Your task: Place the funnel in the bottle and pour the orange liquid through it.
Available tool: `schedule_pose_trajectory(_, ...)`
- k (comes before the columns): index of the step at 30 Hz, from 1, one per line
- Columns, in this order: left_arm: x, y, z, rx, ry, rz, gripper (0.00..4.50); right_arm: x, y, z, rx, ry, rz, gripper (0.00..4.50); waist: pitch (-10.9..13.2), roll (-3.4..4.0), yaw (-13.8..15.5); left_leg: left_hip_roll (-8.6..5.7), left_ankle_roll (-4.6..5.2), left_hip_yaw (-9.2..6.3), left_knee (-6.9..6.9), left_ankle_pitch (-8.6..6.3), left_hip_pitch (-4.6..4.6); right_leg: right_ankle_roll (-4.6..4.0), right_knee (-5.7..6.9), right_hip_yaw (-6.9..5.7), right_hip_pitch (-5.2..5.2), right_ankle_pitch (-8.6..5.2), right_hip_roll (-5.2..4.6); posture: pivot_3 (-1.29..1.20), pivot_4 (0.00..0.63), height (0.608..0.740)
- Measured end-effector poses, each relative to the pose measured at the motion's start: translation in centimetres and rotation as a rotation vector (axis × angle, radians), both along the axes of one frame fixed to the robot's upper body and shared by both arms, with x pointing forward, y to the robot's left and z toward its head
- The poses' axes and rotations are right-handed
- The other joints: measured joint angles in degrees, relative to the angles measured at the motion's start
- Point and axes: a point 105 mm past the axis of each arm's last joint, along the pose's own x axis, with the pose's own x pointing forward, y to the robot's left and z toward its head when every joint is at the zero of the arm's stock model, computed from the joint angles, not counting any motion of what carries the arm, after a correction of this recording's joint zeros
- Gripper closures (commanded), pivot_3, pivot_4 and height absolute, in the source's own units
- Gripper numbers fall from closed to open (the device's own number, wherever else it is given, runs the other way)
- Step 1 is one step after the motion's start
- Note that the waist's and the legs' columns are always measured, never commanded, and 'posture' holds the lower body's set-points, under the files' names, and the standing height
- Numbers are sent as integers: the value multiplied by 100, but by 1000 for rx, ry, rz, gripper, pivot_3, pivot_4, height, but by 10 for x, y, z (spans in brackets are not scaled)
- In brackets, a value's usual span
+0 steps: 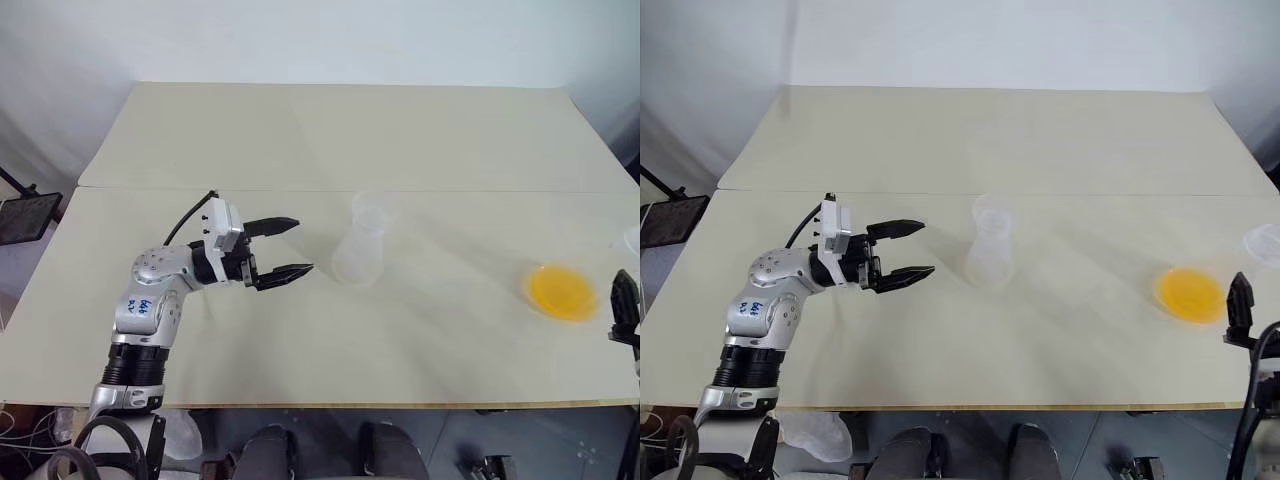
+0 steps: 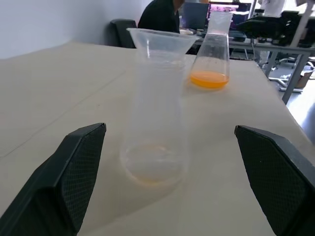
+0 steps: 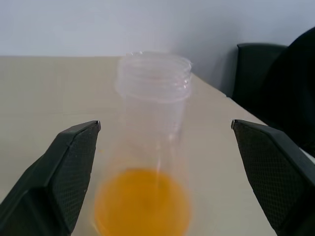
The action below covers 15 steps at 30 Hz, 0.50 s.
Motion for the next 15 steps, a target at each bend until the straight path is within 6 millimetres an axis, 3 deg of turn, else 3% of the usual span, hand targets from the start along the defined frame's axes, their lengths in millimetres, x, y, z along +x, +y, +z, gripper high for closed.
schedule_pose_trajectory(15,-2,-3,4,-24,-8,19,41,52,-12,14,33,-51,50,0,0,0,-20,1,0,2,1,1,1,0,0,-1,0,0,1,0,150,740)
